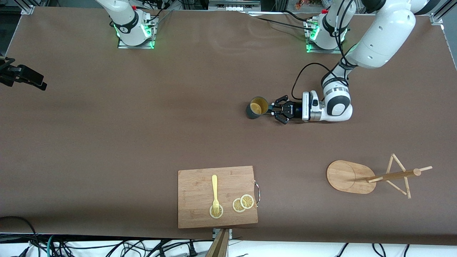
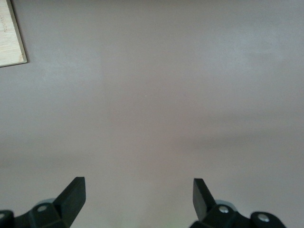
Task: Pass cup and hang on rack
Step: 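Grasp the mug handle with the left gripper while the right gripper withdraws, then lift the mug with the left gripper and carry it toward the rack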
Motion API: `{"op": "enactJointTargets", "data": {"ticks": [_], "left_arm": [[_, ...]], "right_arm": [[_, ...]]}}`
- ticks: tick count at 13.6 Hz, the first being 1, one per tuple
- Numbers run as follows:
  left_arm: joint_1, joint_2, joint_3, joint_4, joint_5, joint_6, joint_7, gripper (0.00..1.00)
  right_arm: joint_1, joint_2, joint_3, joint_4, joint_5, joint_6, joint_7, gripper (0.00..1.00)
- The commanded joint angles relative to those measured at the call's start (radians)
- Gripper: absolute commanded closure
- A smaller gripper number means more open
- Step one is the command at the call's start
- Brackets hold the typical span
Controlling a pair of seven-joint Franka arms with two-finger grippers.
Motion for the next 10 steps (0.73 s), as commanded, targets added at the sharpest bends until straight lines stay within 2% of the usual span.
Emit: {"op": "enactJointTargets", "data": {"ticks": [1,4,10], "left_arm": [[0.06,-0.12,0.001,-0.019,0.061,-0.033,-0.205,0.98],[0.167,-0.197,0.006,-0.019,0.229,-0.12,-0.46,1.0],[0.449,-0.188,0.009,-0.005,0.484,-0.315,-0.727,1.0]], "right_arm": [[-0.015,-0.004,0.016,-0.004,-0.012,-0.009,-0.008,0.0],[-0.015,-0.004,0.016,-0.004,-0.012,-0.005,-0.009,0.0],[-0.013,-0.004,0.021,-0.004,-0.012,-0.001,-0.009,0.0]]}}
